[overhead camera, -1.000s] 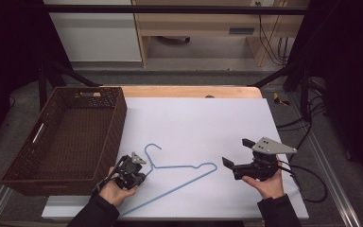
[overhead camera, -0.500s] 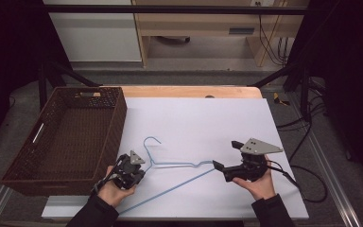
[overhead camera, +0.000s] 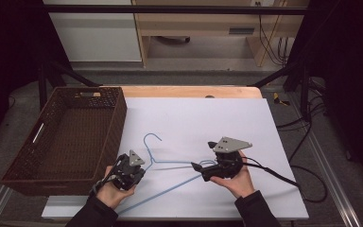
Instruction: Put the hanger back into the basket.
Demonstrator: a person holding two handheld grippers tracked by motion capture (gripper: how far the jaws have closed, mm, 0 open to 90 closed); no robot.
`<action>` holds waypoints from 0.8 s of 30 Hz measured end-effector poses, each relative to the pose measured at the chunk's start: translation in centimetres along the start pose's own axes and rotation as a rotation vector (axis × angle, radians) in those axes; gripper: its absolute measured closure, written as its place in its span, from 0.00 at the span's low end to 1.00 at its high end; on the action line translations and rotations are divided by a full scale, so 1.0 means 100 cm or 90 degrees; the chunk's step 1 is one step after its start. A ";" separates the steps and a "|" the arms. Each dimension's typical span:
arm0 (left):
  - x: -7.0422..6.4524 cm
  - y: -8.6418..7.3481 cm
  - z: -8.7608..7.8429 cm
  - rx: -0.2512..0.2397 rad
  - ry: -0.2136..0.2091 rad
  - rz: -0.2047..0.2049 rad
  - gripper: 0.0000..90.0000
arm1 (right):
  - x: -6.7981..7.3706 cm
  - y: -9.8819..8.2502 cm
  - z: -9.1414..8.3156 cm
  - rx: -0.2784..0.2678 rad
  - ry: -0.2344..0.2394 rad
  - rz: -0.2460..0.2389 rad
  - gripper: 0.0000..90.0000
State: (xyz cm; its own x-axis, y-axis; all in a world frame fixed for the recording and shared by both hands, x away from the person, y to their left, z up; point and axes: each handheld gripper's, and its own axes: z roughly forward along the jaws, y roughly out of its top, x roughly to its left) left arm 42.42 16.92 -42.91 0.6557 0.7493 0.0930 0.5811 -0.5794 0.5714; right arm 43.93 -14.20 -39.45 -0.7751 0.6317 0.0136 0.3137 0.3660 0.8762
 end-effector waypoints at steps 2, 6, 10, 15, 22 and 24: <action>-0.001 0.000 0.000 -0.002 0.003 0.001 0.97 | 0.003 0.003 0.009 0.009 0.004 -0.007 0.12; -0.002 0.000 -0.003 -0.007 0.004 0.006 0.97 | 0.009 0.009 0.027 0.022 0.022 -0.016 0.13; -0.004 0.001 -0.005 -0.010 0.004 0.010 0.97 | 0.015 0.012 0.042 0.031 0.034 -0.021 0.16; -0.005 0.002 -0.007 -0.011 0.003 0.014 0.97 | 0.017 0.010 0.062 0.048 0.052 -0.017 0.21; -0.007 0.003 -0.009 -0.015 0.002 0.018 0.97 | 0.026 0.004 0.086 0.097 0.064 -0.055 0.25; -0.007 0.003 -0.009 -0.017 0.002 0.019 0.97 | 0.027 0.004 0.090 0.106 0.067 -0.059 0.27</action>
State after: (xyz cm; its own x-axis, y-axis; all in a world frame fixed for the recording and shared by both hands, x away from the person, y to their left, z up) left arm 41.65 16.50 -42.08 0.6711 0.7329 0.1120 0.5486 -0.5925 0.5899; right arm 46.84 -6.21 -43.40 -0.8554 0.5180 -0.0048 0.3180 0.5325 0.7844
